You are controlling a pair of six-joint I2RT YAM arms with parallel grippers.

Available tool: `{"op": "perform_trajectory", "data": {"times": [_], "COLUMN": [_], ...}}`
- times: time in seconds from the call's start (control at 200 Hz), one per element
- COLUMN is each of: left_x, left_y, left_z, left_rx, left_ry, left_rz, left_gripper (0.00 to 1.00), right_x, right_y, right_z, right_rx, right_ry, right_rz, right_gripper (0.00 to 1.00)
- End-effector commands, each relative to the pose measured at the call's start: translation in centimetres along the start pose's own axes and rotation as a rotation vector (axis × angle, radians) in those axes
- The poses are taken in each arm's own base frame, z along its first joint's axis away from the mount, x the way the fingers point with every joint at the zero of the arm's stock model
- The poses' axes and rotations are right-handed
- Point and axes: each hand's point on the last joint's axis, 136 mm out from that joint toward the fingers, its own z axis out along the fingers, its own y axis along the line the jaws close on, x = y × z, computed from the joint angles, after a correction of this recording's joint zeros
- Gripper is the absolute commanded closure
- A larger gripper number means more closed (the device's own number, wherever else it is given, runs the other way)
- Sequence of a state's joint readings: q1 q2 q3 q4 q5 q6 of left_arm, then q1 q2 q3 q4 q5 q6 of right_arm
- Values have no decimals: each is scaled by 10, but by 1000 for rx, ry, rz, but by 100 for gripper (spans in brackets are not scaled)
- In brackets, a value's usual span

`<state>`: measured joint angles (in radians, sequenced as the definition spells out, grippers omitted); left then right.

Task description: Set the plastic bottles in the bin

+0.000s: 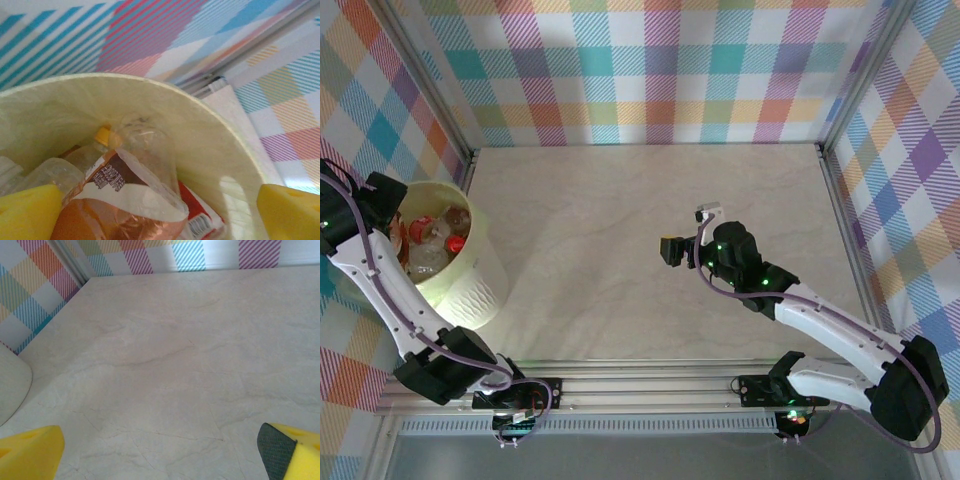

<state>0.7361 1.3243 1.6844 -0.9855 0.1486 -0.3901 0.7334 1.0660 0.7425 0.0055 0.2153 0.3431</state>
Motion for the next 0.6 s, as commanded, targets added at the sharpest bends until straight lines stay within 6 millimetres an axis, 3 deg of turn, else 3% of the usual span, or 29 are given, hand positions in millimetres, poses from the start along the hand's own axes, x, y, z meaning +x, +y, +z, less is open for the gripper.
{"op": "perform_trajectory", "data": {"times": [0.0, 0.135, 0.26, 0.335, 0.47, 0.595], "left_x": [10, 60, 112, 129, 120, 133], "left_y": [-69, -161, -211, -216, -189, -191], "left_z": [-51, -109, -138, -134, -106, -104], "left_rx": [317, 684, 888, 872, 673, 705], "left_ry": [26, 50, 117, 130, 64, 106], "left_rz": [25, 195, 312, 347, 326, 357], "left_gripper": [0, 0, 0, 0, 0, 0], "right_x": [-11, -15, -14, -13, -10, 1], "right_y": [-11, -37, -62, -76, -88, -101], "right_z": [-9, -18, -29, -38, -51, -56], "right_rx": [64, 153, 196, 226, 246, 291], "right_ry": [-47, -94, -122, -120, -102, -80], "right_rz": [34, 112, 199, 223, 213, 216], "right_gripper": [0, 0, 0, 0, 0, 0]}}
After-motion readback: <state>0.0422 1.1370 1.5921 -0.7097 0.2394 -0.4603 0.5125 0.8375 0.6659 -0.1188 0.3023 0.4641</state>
